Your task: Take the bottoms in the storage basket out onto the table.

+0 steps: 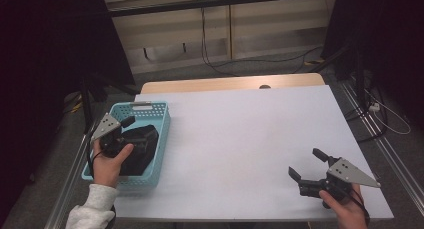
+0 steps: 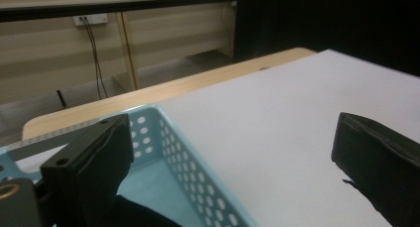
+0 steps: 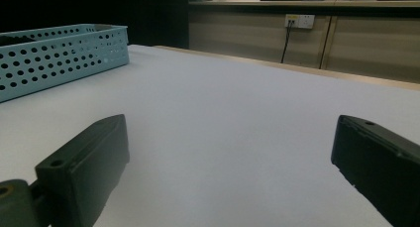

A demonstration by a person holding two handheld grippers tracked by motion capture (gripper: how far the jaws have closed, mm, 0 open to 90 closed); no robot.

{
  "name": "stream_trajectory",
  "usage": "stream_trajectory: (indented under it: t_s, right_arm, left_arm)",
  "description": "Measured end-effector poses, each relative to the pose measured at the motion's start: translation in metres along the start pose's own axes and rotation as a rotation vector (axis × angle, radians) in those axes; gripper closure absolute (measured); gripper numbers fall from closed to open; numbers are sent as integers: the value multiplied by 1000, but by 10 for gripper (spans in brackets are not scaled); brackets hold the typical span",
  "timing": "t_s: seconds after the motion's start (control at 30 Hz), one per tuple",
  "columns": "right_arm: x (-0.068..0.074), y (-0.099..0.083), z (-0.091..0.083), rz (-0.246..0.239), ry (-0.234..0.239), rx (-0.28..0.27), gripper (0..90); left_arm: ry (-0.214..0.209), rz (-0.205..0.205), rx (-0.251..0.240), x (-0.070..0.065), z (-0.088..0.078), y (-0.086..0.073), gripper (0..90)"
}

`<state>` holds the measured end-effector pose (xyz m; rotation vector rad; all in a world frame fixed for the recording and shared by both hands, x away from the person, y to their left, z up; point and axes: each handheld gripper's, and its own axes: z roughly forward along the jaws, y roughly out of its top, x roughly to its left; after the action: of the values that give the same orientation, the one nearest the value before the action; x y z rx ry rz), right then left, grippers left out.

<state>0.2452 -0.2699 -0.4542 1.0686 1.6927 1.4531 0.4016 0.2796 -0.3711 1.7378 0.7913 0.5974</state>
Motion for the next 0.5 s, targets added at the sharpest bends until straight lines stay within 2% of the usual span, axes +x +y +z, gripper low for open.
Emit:
stream_trajectory:
  t_s: [0.07, 0.1, 0.13, 0.23, 0.4, 0.5]
  right_arm:
    - [0, 0, 0, 1, 2, -2, 6]
    - [0, 0, 0, 0, 2, -1, 6]
    - [0, 0, 0, -1, 2, -2, 6]
    - [1, 0, 0, 0, 4, 1, 6]
    - [0, 0, 0, 4, 8, 1, 6]
    - [0, 0, 0, 3, 9, 0, 6]
  left_arm:
    - [1, -2, 9, 4, 2, -2, 28]
    - [16, -18, 29, 11, 4, -5, 28]
    - [16, -18, 29, 11, 4, -5, 28]
    - [40, -28, 57, 23, 8, -11, 28]
    - [61, -51, 82, 31, 11, -17, 31]
    - [71, -45, 105, 35, 12, -19, 32]
